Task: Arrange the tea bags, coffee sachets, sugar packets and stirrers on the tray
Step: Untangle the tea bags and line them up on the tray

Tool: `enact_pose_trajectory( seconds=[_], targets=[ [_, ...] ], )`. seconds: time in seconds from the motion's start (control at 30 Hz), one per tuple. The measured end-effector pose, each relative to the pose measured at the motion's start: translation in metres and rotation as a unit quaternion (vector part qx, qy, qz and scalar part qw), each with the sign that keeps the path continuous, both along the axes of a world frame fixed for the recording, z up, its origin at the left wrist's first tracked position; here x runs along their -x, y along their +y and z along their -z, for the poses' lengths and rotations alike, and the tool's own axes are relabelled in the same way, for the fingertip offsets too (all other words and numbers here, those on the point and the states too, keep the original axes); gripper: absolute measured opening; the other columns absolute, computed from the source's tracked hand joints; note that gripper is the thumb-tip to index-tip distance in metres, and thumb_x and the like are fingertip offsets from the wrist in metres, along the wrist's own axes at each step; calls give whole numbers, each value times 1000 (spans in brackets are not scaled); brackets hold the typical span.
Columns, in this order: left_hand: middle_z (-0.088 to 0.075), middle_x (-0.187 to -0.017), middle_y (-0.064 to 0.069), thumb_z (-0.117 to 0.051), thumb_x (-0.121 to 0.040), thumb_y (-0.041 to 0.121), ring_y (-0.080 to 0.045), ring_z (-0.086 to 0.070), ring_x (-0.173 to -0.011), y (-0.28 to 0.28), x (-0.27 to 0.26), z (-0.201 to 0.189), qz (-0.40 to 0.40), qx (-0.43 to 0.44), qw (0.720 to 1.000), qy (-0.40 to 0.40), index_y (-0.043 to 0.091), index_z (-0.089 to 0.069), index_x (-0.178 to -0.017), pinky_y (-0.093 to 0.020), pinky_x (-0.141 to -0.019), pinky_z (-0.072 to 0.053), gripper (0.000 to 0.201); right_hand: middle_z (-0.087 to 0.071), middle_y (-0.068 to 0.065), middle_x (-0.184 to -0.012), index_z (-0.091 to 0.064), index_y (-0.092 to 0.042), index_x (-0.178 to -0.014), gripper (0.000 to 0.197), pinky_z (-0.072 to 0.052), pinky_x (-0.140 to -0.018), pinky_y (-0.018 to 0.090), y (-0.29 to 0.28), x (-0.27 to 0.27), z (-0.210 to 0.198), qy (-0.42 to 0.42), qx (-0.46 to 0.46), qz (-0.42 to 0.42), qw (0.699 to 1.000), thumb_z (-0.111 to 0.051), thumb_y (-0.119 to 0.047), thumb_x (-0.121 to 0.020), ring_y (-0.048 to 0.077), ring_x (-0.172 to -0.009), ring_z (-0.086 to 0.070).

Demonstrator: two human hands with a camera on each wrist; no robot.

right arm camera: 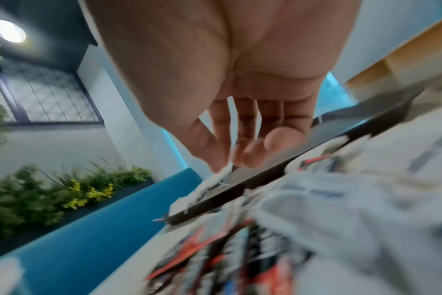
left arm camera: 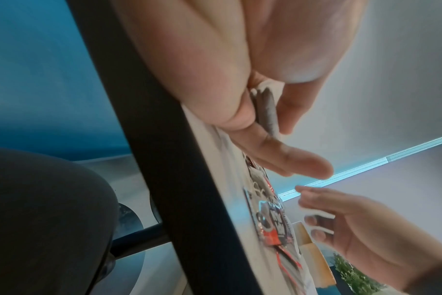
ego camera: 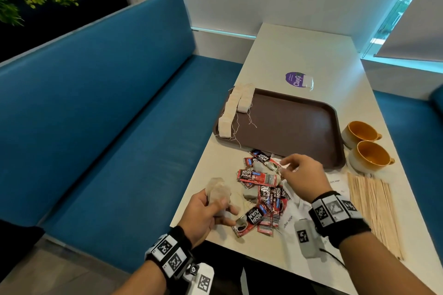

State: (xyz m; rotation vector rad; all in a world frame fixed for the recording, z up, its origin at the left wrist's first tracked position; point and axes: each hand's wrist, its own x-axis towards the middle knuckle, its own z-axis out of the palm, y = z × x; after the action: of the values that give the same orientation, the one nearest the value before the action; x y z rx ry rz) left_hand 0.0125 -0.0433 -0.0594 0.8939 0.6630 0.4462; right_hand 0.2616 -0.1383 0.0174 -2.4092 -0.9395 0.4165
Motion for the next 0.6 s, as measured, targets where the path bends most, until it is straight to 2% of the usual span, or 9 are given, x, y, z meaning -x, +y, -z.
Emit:
enact_pose_trajectory(
  seconds=[0.07,0.13,0.2,0.27,0.37,0.47,0.6],
  targets=[
    [-68,-93,-34,-64,-91,14,-30,-69,-63,0,-1,-2,-9,-6,1000,4,-11,-58,-111,-33,-57,-61,32,-68,-5,-90,-73,-22,-102,18,-50,-79,29,-4,-10,10,-2,73,-10,997,-76,-30,-86,14,-86,-64],
    [-67,-98,-33,-61,-94,18,-31,-70,-69,-1,-2,-3,-12,-12,1000,0,-12,-59,-110,-35,-57,-61,33,-68,-6,-91,-75,-23,-99,18,-47,-73,25,-4,-10,16,13,87,-20,996,-78,-33,-85,8,-81,-62],
    [-67,-103,-26,-58,-98,17,-34,-70,-78,-2,-3,-3,-21,-12,1000,-12,-11,-60,-110,-37,-55,-61,31,-67,-7,-91,-75,-26,-94,14,-43,-65,22,-2,-5,20,26,82,-23,996,-79,-35,-85,3,-79,-59],
    [-67,-100,-19,-59,-96,18,-35,-70,-80,-2,-3,-4,-28,-5,999,-19,-8,-59,-110,-37,-51,-60,30,-66,-8,-88,-74,-28,-88,10,-41,-61,20,1,1,22,26,74,-18,997,-80,-36,-85,2,-77,-58],
    [-64,-94,-18,-58,-96,14,-33,-69,-76,-1,-1,-7,-35,33,998,-39,-2,-57,-120,-33,-43,-56,29,-68,-8,-82,-72,-27,-80,9,-45,-61,19,4,5,23,54,57,-17,997,-80,-29,-85,4,-76,-61],
    [-62,-91,-16,-56,-98,10,-29,-66,-73,5,-2,-8,-37,66,996,-50,3,-57,-129,-30,-41,-53,32,-70,-4,-80,-72,-23,-77,11,-54,-67,26,4,6,19,81,31,-7,996,-76,-15,-84,11,-78,-66],
    [-65,-89,-15,-61,-93,11,-26,-64,-69,0,-14,-9,0,63,998,-22,0,-56,-128,-30,-48,-51,37,-69,-2,-78,-69,-16,-75,13,-45,-62,22,-2,4,5,72,-58,28,995,-66,-5,-81,15,-78,-64]
  ],
)
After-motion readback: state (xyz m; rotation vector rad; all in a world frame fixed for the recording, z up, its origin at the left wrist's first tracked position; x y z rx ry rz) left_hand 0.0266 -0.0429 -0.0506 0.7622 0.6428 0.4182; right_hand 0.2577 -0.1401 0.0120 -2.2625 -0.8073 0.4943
